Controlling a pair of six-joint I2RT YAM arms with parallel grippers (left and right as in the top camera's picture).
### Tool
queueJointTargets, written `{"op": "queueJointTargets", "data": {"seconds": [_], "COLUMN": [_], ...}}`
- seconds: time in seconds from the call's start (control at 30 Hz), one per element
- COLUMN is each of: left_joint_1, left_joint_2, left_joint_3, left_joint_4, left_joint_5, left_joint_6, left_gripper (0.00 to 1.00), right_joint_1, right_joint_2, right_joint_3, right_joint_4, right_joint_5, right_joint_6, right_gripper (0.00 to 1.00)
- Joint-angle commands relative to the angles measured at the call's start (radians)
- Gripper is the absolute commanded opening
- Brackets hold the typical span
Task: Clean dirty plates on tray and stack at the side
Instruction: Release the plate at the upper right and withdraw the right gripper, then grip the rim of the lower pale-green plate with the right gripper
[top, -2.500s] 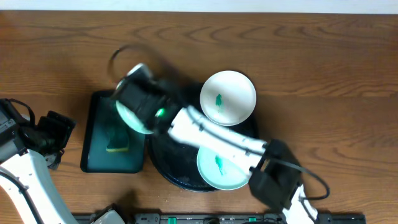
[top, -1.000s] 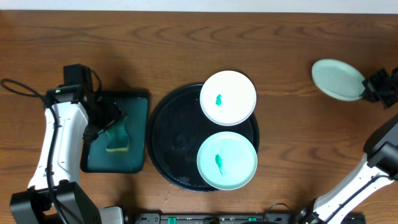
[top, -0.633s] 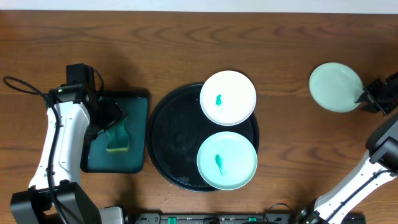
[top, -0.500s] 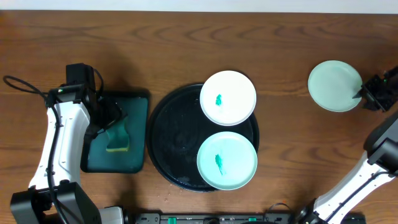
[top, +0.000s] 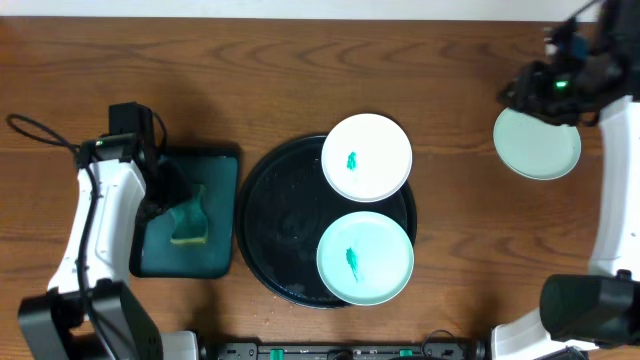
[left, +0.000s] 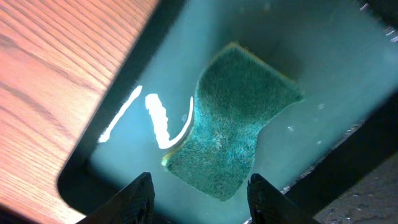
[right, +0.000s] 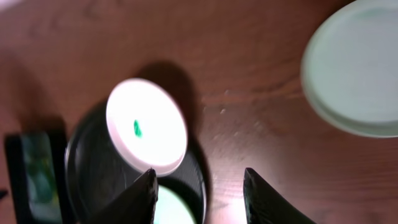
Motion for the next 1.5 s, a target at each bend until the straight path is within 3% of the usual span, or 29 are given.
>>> {"op": "queueJointTargets", "data": {"seconds": [0.0,0.33,0.5,0.67,0.8,0.93,0.97,1.07,1.13,1.3,1.47], "left_joint_1": [-0.001,-0.012,-0.012,-0.012,-0.012,-0.012,-0.012,-0.012,-0.012,-0.012,-0.012], "left_joint_2": [0.09,0.248,0.251,0.251,0.251,0.253,0.254,0.26,0.261,0.261,0.261], "left_joint_3": [0.01,0.01,0.01,0.01,0.01,0.01,0.01,0.01,0.01,0.01,0.01], "left_joint_4": [-0.002,0.026,0.043,0.058,0.07,0.087,0.093,0.099,0.1,0.112,0.122], "left_joint_5": [0.072,0.085,0.085,0.084,0.084,0.084,0.084,0.084,0.084,0.084,0.084], "left_joint_6": [0.037,0.051,0.05,0.05,0.05,0.05,0.049,0.042,0.042,0.042,0.042], "left_gripper": [0.5,0.49,0.33,0.24,0.1,0.08,0.12,0.49,0.65,0.67,0.48], "right_joint_1": [0.117,0.272,0.275,0.283,0.304,0.324,0.33,0.351,0.372,0.401,0.425], "right_joint_2": [0.039,0.054,0.054,0.056,0.056,0.056,0.056,0.056,0.056,0.056,0.056], "right_joint_3": [-0.005,-0.005,-0.005,-0.018,-0.08,-0.169,-0.192,-0.246,-0.265,-0.265,-0.265], "right_joint_4": [-0.023,-0.024,-0.03,-0.048,-0.042,-0.024,-0.017,0.002,0.013,0.02,0.019], "right_joint_5": [0.109,0.187,0.187,0.182,0.179,0.179,0.178,0.178,0.179,0.167,0.153], "right_joint_6": [0.034,0.056,0.063,0.064,0.084,0.097,0.097,0.101,0.106,0.117,0.142], "right_gripper": [0.41,0.43,0.41,0.38,0.29,0.28,0.29,0.32,0.33,0.34,0.34]}}
